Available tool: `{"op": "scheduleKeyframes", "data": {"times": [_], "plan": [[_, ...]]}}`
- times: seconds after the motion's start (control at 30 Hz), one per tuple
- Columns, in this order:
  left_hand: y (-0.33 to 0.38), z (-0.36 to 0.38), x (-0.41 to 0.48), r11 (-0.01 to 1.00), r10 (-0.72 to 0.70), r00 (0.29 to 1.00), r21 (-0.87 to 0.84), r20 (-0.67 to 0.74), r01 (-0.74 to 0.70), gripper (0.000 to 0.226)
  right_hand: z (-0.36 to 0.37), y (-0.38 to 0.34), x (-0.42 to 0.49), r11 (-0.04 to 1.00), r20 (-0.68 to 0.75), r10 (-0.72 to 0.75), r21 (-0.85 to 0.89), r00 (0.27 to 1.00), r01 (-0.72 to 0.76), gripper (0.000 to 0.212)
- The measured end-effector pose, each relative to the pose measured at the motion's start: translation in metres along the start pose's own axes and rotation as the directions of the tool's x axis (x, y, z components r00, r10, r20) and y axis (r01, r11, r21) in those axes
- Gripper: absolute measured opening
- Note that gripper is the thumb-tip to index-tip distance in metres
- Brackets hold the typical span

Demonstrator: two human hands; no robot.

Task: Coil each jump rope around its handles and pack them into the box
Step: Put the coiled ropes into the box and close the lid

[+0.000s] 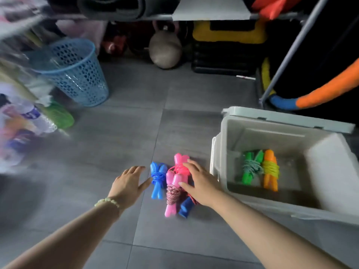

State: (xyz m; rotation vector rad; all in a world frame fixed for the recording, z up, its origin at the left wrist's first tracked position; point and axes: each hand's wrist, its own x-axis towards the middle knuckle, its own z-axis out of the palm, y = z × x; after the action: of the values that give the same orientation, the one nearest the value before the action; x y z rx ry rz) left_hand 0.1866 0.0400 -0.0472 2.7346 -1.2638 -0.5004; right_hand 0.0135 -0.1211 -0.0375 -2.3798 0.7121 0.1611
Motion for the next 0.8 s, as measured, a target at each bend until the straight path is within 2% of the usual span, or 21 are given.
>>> {"op": "scheduleKeyframes", "data": {"times": [0.23,0.37,0.4,0.47,0.53,0.63,0.67,0.7,0.8], "plan": [[-0.018,0.063,0.030,0.962,-0.087,0.986,-0.244,0.144,0.120,0.059,0.070,0.023,0.036,0.951,0.017,0.272,0.150,0.962,-0.272,0.060],[-0.020,0.093,0.050,0.891,-0.120,0.972,-0.410,0.202,0.195,0.056,0.093,0.025,0.046,0.939,-0.001,0.317,0.141,0.948,-0.314,0.074],[-0.018,0.099,0.054,0.841,-0.146,0.967,-0.489,0.207,0.232,0.055,0.097,0.025,0.047,0.939,-0.012,0.319,0.142,0.948,-0.314,0.078],[-0.013,0.107,0.060,0.679,-0.223,0.948,-0.661,0.227,0.318,0.053,0.106,0.021,0.050,0.939,-0.028,0.329,0.112,0.944,-0.325,0.086],[-0.006,0.110,0.065,0.539,-0.284,0.927,-0.759,0.244,0.365,0.046,0.114,0.017,0.054,0.931,-0.052,0.357,0.103,0.933,-0.351,0.086],[-0.005,0.114,0.062,0.591,-0.293,0.923,-0.712,0.248,0.379,0.030,0.116,0.013,0.060,0.915,-0.087,0.388,0.152,0.917,-0.373,0.072],[-0.005,0.115,0.059,0.591,-0.307,0.918,-0.706,0.250,0.390,0.028,0.116,0.012,0.061,0.914,-0.107,0.383,0.188,0.918,-0.360,0.066],[-0.006,0.116,0.055,0.549,-0.314,0.908,-0.728,0.277,0.411,0.027,0.116,0.011,0.060,0.912,-0.125,0.373,0.231,0.919,-0.338,0.061],[-0.004,0.112,0.037,0.279,-0.319,0.874,-0.845,0.367,0.456,0.044,0.114,0.003,0.052,0.902,-0.124,0.353,0.306,0.927,-0.303,0.051]]}}
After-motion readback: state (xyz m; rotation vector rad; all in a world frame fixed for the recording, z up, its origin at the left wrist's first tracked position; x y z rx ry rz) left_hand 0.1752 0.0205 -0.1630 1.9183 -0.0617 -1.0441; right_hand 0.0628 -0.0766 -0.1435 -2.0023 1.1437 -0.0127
